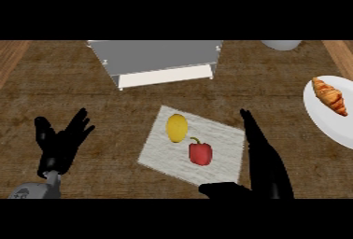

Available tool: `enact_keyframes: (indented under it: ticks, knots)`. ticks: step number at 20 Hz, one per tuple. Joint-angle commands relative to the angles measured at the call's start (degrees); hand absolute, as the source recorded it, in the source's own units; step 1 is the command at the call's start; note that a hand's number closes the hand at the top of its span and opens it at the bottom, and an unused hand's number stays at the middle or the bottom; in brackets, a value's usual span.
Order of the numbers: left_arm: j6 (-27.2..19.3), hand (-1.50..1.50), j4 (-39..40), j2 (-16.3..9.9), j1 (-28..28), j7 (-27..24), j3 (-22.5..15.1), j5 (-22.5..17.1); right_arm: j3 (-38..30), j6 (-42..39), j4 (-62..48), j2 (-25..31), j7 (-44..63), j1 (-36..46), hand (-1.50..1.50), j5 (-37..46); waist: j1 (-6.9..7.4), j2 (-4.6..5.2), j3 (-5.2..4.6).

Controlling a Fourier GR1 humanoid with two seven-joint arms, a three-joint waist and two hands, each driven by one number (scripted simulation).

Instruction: Pick the bell pepper from the placemat and place it in the tiered shelf

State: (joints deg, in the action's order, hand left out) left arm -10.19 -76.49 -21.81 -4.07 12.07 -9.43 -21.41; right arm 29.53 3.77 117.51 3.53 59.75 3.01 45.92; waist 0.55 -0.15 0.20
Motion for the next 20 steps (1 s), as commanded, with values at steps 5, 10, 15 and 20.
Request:
enact_keyframes:
  ticks: [5, 10, 15, 20]
  knots:
    - [3.07, 0.00, 4.85, 1.36, -0.72, -0.72, 2.21, -0.21, 0.92, -2.15, -10.47, -3.45, 7.20, 5.96, -1.50, 2.11, -0.45, 0.30, -0.24]
    - [0.31, 0.00, 0.03, 2.96, 0.29, 2.31, 0.72, 2.01, 4.65, 0.01, -9.26, -3.49, 10.85, 2.70, -1.50, 6.54, -0.63, 0.13, -0.22]
    - [0.98, 0.00, -3.73, 2.17, 5.11, 1.40, 0.75, 3.59, 6.41, 4.72, -14.75, -3.50, 10.95, 4.37, -1.50, 7.74, -0.02, 0.12, -0.19]
    - [0.44, 0.00, -1.03, 3.99, 2.21, 2.01, 1.67, 4.62, 7.86, 7.48, -17.83, -3.51, 11.51, 5.55, -1.50, 7.91, -0.23, 0.15, -0.19]
